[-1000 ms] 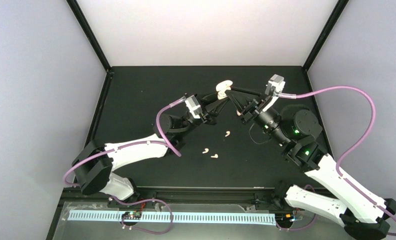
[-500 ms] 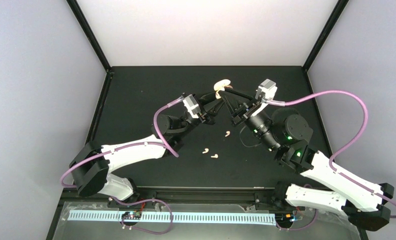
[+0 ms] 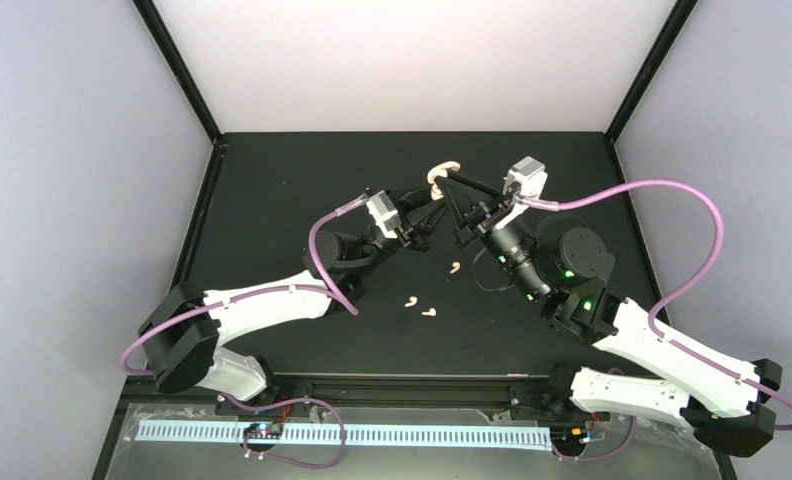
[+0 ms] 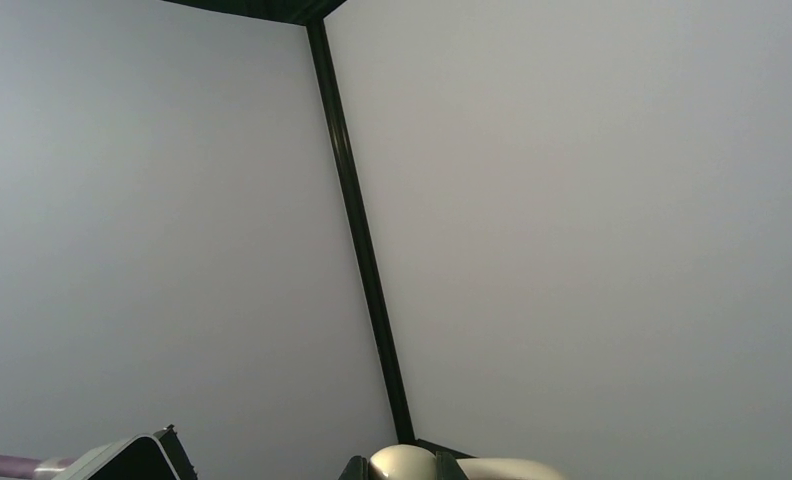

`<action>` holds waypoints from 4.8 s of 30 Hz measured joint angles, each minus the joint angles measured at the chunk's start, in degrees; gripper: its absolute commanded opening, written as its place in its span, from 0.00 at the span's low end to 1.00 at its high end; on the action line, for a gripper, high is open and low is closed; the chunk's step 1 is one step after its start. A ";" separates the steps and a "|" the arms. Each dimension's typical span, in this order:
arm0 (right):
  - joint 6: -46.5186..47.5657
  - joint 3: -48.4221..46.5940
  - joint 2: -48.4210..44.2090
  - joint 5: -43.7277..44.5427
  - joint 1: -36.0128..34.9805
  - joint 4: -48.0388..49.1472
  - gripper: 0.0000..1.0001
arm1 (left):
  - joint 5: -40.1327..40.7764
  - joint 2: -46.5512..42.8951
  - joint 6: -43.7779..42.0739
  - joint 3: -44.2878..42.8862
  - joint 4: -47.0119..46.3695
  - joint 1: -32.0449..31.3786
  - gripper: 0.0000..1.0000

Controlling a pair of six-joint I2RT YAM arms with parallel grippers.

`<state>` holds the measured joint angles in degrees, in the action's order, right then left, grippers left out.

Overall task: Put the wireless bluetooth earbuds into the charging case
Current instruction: Place the earbud in the charging case.

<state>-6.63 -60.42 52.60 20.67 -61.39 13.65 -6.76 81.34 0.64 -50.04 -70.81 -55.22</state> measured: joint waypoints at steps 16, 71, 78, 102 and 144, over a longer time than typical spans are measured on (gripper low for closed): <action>0.17 0.02 0.02 1.70 0.00 0.11 0.10 | 0.59 -0.98 1.03 0.39 -0.28 0.00 0.02; -1.68 -0.44 -0.17 1.29 0.00 -3.76 0.10 | 0.55 -1.14 -1.09 0.39 2.40 -0.04 0.02; -2.29 -0.42 -0.68 1.29 0.00 -3.93 0.10 | 0.55 -1.51 -1.09 0.39 2.36 -0.04 0.02; -2.93 -0.42 -0.81 0.66 -0.04 -5.31 0.10 | -1.20 -1.86 -1.68 0.39 2.36 -0.15 0.01; -3.76 -0.42 -1.55 -1.18 -0.04 -7.02 0.25 | 0.57 -1.86 -0.92 0.39 1.75 -0.15 0.01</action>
<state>-10.39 -60.84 51.05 19.49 -61.43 6.63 -6.20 79.48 -0.27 -49.65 -69.06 -55.37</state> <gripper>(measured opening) 0.226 0.210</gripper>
